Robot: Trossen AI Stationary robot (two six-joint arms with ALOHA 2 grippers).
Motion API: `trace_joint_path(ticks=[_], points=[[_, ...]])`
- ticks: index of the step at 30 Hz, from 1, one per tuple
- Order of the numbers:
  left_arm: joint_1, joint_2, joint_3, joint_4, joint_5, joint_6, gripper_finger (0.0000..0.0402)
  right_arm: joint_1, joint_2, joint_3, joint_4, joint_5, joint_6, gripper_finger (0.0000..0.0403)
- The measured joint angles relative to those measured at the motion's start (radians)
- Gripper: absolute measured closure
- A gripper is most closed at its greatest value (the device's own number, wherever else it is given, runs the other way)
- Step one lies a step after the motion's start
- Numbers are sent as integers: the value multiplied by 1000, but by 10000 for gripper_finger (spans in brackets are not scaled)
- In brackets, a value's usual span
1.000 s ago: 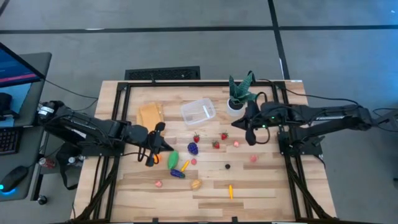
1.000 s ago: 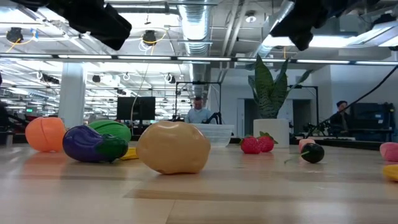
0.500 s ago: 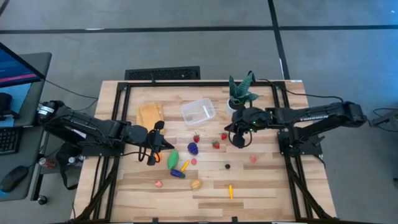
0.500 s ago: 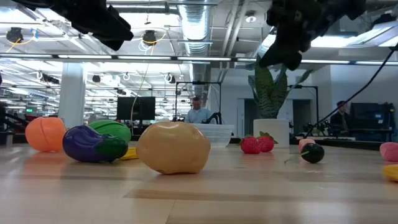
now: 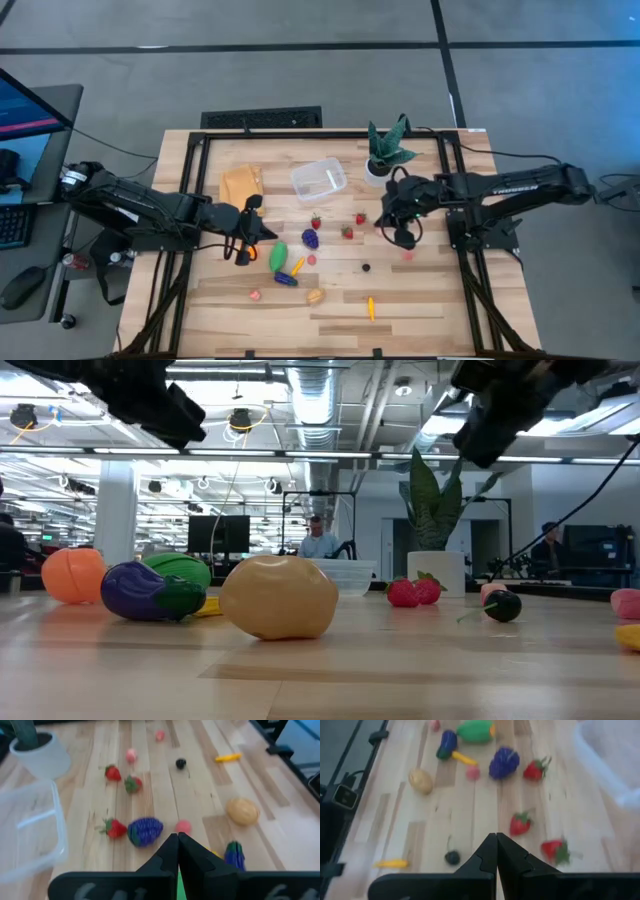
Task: Pick and placing Produce into tupperware
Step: Put the pink peach into the transparent bin
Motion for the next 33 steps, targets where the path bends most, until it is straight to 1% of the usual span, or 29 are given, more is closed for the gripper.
trace_joint_path(ticks=[2, 6, 8, 9, 11, 17, 19, 22, 24, 27, 29, 30, 32, 33], points=[[0, 0, 0, -35, -3, -7, 401, 13, -28, 0, -64, 69, 34, 403], [0, 0, 0, -115, -50, -85, 401, 25, -100, 0, -243, 322, 155, 403], [0, 0, 0, -158, -52, -131, 401, 28, -139, 0, -305, 437, 231, 403], [0, 0, 0, -179, -49, -154, 401, 31, -159, 0, -322, 481, 266, 403], [0, 0, 0, -226, -32, -201, 401, 33, -199, 0, -334, 532, 316, 403], [0, 0, 7, -390, 94, -337, 401, 32, -293, 0, -320, 537, 342, 403], [-1, 0, 31, -450, 108, -371, 401, 32, -309, 0, -297, 541, 319, 403], [0, 0, 76, -531, 100, -391, 401, 30, -315, -3, -250, 564, 269, 403], [0, -1, 109, -563, 80, -391, 401, 30, -313, -12, -215, 563, 233, 403], [0, -1, 130, -533, 28, -373, 401, 30, -286, -11, -172, 545, 130, 403], [0, -1, 134, -490, -12, -332, 401, 28, -265, -12, -173, 486, 37, 403], [1, -1, 134, -454, -47, -288, 401, 25, -253, -11, -168, 443, 6, 403], [13, -1, 134, -351, -147, -188, 401, 15, -225, -8, -168, 370, -19, 403], [23, -1, 135, -299, -180, -174, 401, 9, -209, -5, -171, 361, -21, 403]])
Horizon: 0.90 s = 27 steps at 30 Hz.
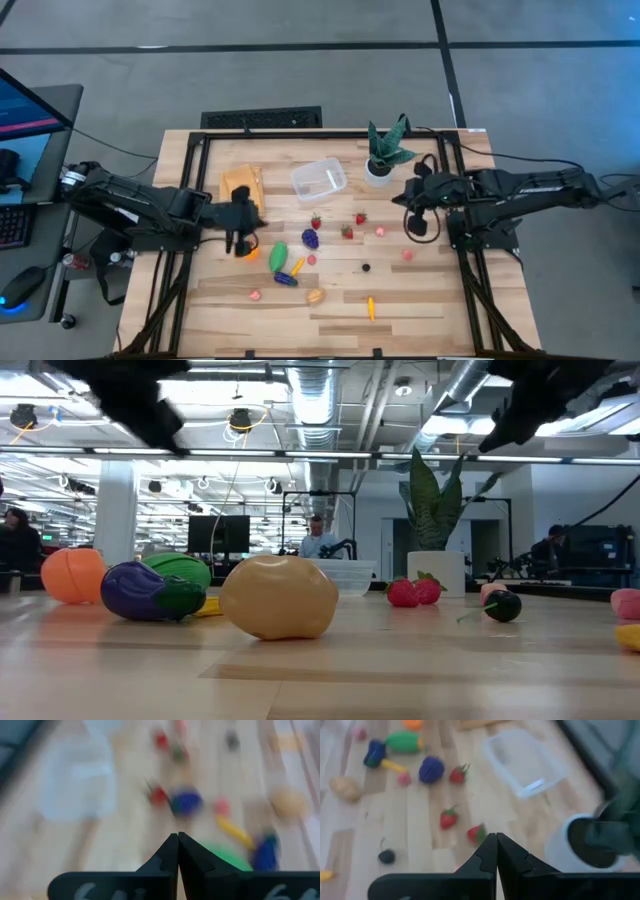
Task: Pick and placing Produce into tupperware
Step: Put the pink peach into the transparent bin
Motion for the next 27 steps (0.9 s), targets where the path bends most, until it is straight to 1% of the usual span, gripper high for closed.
trace_joint_path(ticks=[1, 3, 6, 9, 12, 18, 21, 24, 27], points=[[10, 0, 1, 45, -7, -5, 401, -7, 16, 6, 1, 0, 0, 403], [32, 0, 1, 101, 33, -14, 401, -21, 40, 10, 1, -6, -1, 403], [44, 0, 17, 107, 108, -16, 401, -40, 59, 11, -1, -41, -2, 402], [36, 0, 20, 114, 117, -23, 401, -53, 66, 11, -2, -79, 0, 387], [24, 0, 20, 129, 113, -26, 401, -57, 66, 11, -24, -92, 24, 349], [23, 0, 19, 117, 83, -20, 401, -49, 66, -6, -35, -92, 60, 251], [22, 0, 3, 103, 77, -59, 401, -22, 67, -27, -34, -91, 73, 208], [22, 0, -1, 74, 77, -75, 401, 11, 67, -62, -21, -91, 112, 182], [22, 0, -2, 64, 77, -47, 401, 44, 67, -94, -7, -85, 171, 172]])
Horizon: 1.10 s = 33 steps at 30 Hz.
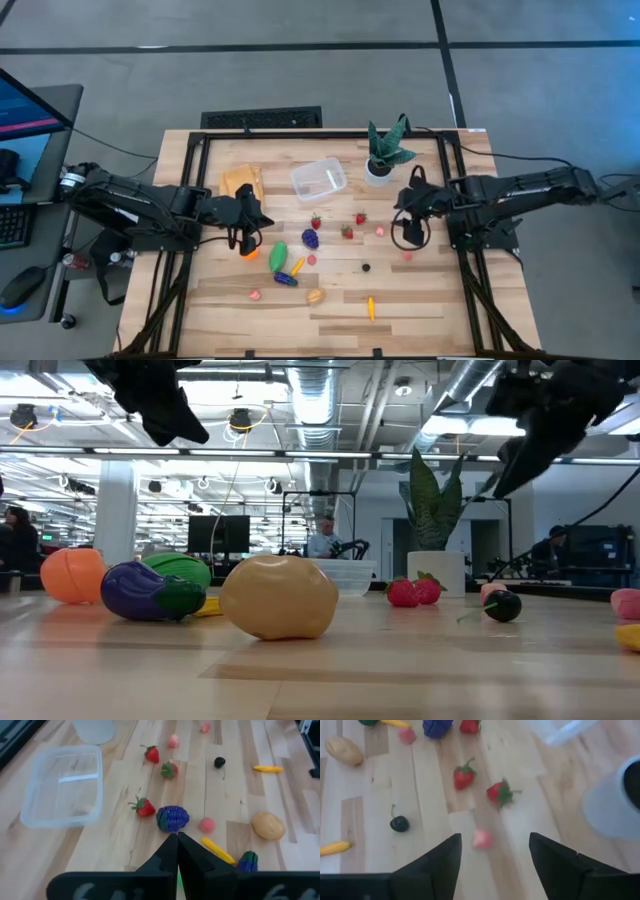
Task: Pick and placing Produce into tupperware
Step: Put the pink peach into the transparent bin
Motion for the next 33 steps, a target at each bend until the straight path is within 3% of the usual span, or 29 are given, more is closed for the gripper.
trace_joint_path(ticks=[7, 11, 20, 33], points=[[0, 0, 0, -6, -2, 95, 401, 87, 20, -50, 58, 107, 142, 182], [0, 0, 0, -30, -56, 92, 401, 141, 52, -64, 58, 170, 275, 193], [0, 0, 0, -72, -78, 96, 401, 328, 203, -67, 73, 348, 553, 215], [0, 0, 0, -72, -107, 128, 401, 415, 466, -67, 144, 465, 665, 209]])
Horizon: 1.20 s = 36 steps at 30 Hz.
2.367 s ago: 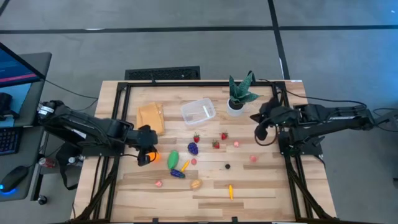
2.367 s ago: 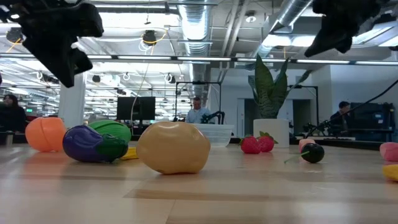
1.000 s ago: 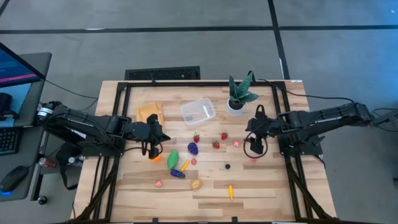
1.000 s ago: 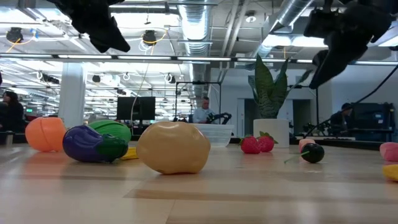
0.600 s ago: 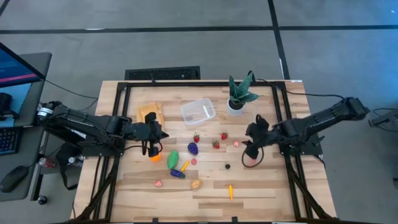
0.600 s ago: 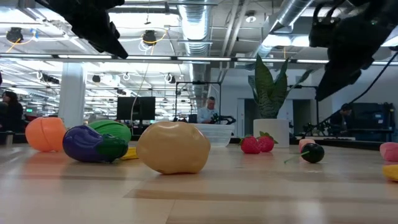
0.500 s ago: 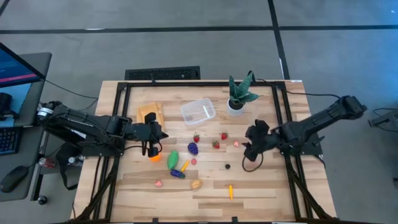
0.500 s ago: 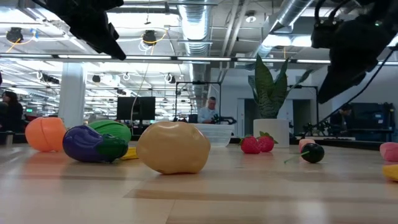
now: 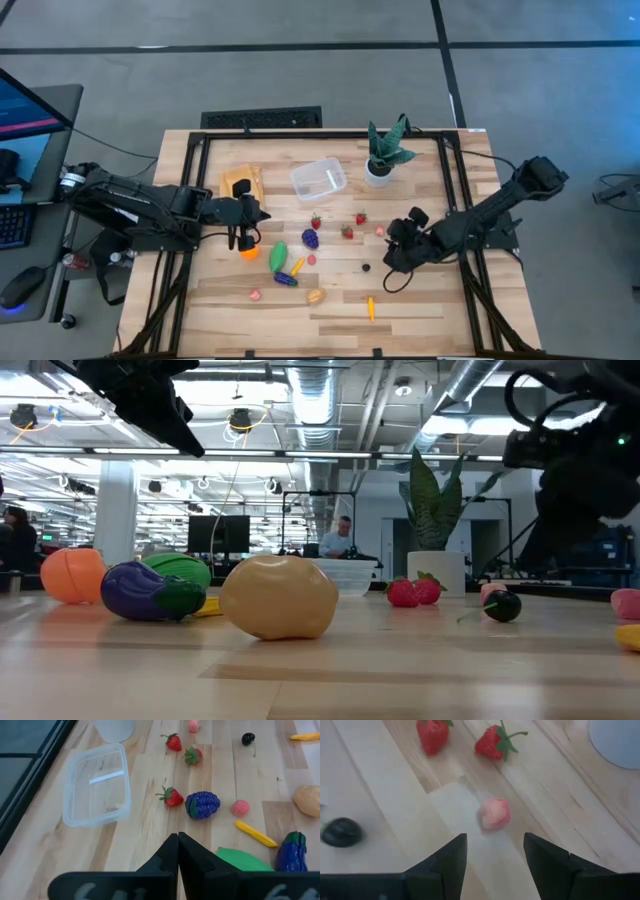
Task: Pick and placing Produce into tupperware
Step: Put the pink peach into the transparent bin
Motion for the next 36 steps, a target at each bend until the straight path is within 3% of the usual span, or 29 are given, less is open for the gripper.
trace_joint_path(ticks=[9, 13, 18, 27, 36], points=[[0, 0, 0, -2, -2, 0, 401, 14, 103, 0, 65, 71, 0, 207], [0, 0, 0, -11, -2, 0, 401, 61, 112, 0, 62, 161, 48, 212], [0, 0, 0, -28, -5, 3, 401, 125, 112, -8, 47, 193, 113, 217], [0, 0, 0, -27, -18, 13, 401, 260, 112, -142, 108, 373, 427, 220], [0, 0, 0, -15, -42, 12, 401, 232, 113, -149, 206, 372, 314, 221]])
